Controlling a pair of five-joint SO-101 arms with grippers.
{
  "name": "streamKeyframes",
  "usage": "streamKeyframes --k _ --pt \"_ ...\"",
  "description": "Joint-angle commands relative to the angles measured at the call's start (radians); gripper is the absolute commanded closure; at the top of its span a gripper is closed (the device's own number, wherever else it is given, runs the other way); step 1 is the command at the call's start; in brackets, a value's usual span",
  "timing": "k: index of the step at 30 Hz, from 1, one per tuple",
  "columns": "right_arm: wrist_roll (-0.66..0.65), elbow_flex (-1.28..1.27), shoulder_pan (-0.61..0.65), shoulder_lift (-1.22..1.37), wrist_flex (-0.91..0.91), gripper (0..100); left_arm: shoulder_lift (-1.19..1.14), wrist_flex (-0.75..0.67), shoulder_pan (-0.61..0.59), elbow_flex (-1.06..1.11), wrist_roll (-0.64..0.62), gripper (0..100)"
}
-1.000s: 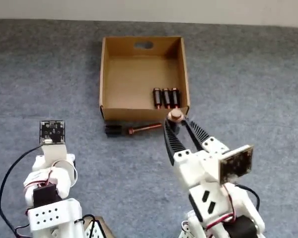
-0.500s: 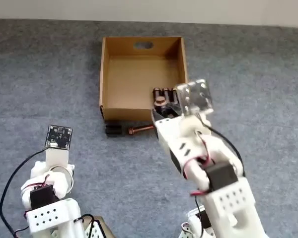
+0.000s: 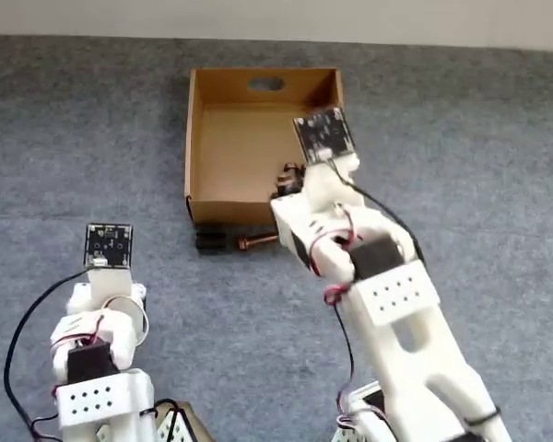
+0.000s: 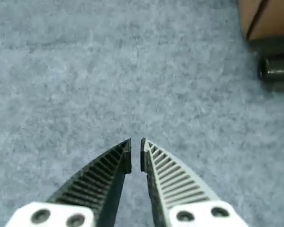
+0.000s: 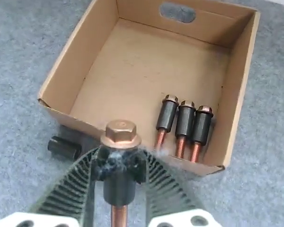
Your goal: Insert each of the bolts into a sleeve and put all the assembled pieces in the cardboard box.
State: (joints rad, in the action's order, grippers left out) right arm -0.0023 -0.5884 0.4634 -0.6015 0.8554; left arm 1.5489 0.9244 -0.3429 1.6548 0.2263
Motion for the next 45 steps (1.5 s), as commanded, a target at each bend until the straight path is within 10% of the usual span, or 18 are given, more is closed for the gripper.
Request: streamKeyframes --k 1,20,26,45 --pt "0.011 0.151 -0.013 0.102 -0.004 99.2 0.008 -0.023 0.051 0.007 -0.008 94" --pt "0.011 0.705 -0.127 0.734 -0.004 99.2 0.01 -0.018 0.051 0.005 -0.008 94" --pt "0.288 0.848 -0.128 0.929 0.016 99.2 0.01 -0.018 0.051 0.005 -0.008 94" --pt "0.241 0.986 -0.045 1.187 0.065 99.2 0.01 -0.018 0.051 0.005 -0.008 94"
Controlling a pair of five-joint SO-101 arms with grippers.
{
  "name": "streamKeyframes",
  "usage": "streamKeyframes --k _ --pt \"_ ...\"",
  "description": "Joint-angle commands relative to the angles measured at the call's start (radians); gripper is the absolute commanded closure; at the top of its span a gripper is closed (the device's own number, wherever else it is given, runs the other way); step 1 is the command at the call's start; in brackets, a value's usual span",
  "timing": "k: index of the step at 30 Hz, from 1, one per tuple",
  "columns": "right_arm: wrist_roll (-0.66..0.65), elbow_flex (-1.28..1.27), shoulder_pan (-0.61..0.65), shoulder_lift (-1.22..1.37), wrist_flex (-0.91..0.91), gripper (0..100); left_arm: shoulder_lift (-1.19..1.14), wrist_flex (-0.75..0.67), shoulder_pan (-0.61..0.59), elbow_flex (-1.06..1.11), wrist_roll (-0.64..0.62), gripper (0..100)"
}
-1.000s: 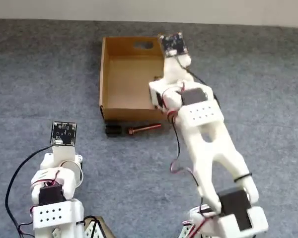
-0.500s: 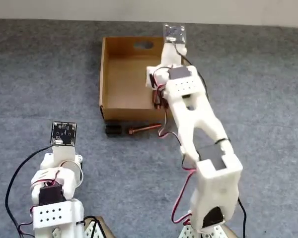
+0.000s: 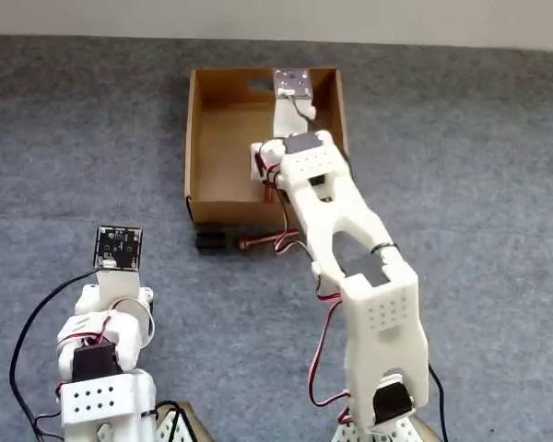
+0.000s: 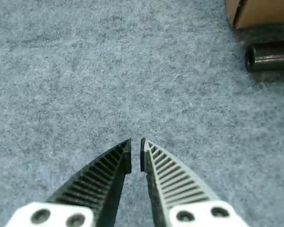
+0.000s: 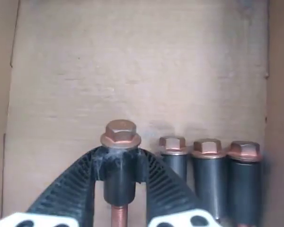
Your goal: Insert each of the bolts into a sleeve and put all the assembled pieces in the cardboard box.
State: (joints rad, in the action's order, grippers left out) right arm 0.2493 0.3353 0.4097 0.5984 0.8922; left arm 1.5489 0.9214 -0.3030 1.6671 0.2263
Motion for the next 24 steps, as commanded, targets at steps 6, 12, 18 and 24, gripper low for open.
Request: streamKeyframes --k 6,12,18,24 --pt "-0.011 0.042 0.002 -0.008 0.053 99.2 0.01 -0.017 0.012 -0.007 -0.008 94" --pt "-0.011 -0.002 0.004 -0.01 0.056 99.2 0.01 -0.017 0.012 -0.007 -0.008 94" --pt "-0.011 -0.028 -0.021 -0.008 0.053 99.2 0.01 -0.017 0.012 -0.007 -0.008 94" --pt "-0.012 -0.039 -0.036 0.042 0.053 99.2 0.01 -0.017 0.012 -0.007 -0.008 94"
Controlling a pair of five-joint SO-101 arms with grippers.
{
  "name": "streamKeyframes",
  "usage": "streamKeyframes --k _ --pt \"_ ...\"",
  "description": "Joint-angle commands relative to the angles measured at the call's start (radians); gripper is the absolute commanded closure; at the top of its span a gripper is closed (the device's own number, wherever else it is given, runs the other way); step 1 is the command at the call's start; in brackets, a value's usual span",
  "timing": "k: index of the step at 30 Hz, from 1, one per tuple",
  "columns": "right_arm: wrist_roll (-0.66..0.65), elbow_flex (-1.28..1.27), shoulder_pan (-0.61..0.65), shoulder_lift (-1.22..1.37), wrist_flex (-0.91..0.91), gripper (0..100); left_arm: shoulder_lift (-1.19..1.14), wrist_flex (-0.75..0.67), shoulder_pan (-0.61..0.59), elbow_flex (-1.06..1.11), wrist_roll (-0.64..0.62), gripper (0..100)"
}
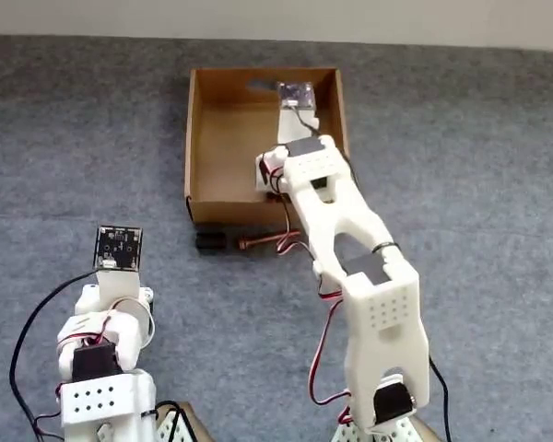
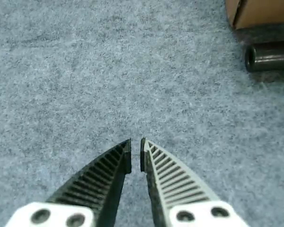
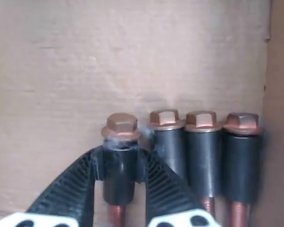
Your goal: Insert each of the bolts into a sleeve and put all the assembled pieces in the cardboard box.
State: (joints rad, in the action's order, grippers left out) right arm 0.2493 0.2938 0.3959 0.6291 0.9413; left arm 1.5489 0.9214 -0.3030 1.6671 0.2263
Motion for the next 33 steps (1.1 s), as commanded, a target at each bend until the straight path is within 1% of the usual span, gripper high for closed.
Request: streamKeyframes --k 1,5,10,12,21,27,33 --pt "-0.014 0.008 -0.022 0.024 0.005 99.1 0.01 -0.017 0.012 -0.007 -0.008 94" --pt "-0.015 0.035 -0.022 0.051 0.012 97.7 0.01 -0.017 0.012 -0.007 -0.008 94" --pt "-0.012 0.044 -0.025 0.03 0.012 84.2 0.01 -0.017 0.012 -0.007 -0.008 94" --pt "-0.015 0.051 -0.027 0.007 0.028 81.8 0.01 -0.017 0.012 -0.007 -0.008 94" --pt "-0.017 0.05 -0.036 -0.226 0.122 81.8 0.01 -0.017 0.012 -0.007 -0.008 94" --pt "-0.017 0.044 -0.038 -0.384 0.234 81.8 0.01 -0.017 0.012 -0.007 -0.008 94" --pt "-0.018 0.041 -0.031 -0.478 0.32 81.8 0.01 -0.017 0.012 -0.007 -0.008 94"
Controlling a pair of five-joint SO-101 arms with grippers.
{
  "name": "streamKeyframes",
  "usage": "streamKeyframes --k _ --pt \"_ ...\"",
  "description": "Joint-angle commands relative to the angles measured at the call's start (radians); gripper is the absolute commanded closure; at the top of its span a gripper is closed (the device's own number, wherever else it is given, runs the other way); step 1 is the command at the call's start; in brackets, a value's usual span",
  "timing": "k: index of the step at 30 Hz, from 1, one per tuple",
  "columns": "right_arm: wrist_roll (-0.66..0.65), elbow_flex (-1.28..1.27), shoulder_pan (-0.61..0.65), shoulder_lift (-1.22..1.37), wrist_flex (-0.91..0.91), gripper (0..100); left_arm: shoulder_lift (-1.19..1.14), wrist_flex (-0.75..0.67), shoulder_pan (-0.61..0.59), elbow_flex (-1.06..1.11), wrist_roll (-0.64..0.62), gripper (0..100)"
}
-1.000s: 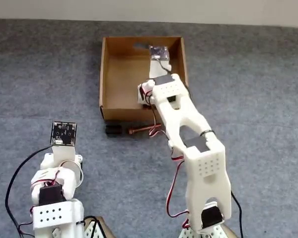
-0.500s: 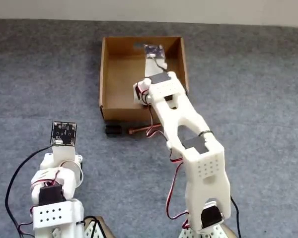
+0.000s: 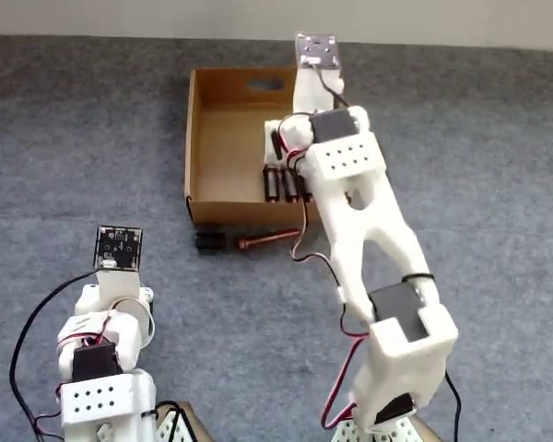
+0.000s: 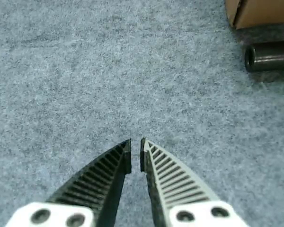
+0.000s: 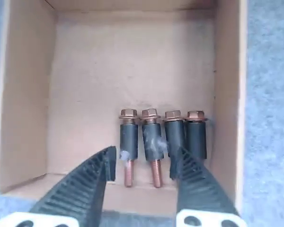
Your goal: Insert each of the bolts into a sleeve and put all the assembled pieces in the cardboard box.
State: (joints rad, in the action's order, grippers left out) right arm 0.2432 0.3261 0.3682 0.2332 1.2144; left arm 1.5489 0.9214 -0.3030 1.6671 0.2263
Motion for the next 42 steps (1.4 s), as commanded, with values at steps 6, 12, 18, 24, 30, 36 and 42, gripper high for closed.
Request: streamKeyframes --k 6,12,18,24,30,36,42 --pt "-0.011 0.007 0.062 -0.131 0.188 81.8 0.01 -0.017 0.005 -0.007 -0.008 94" --pt "-0.006 -0.113 0.173 -0.206 0.176 81.8 0.01 -0.023 -0.094 -0.01 -0.012 94" --pt "-0.005 -0.532 0.318 -0.334 -0.12 81.8 0.01 -0.023 -0.133 -0.024 -0.014 94" --pt "-0.002 -0.783 0.412 -0.367 -0.483 81.8 0.01 -0.023 -0.133 -0.025 -0.014 94" --pt "0.141 -0.845 0.429 -0.366 -0.616 81.5 0.01 -0.025 -0.13 -0.024 -0.014 94" --pt "0.152 -0.802 0.43 -0.259 -0.615 81.4 0.01 -0.025 -0.128 -0.022 -0.014 94" --pt "0.153 -0.691 0.452 -0.088 -0.611 81.3 0.01 -0.025 -0.128 -0.021 -0.014 94"
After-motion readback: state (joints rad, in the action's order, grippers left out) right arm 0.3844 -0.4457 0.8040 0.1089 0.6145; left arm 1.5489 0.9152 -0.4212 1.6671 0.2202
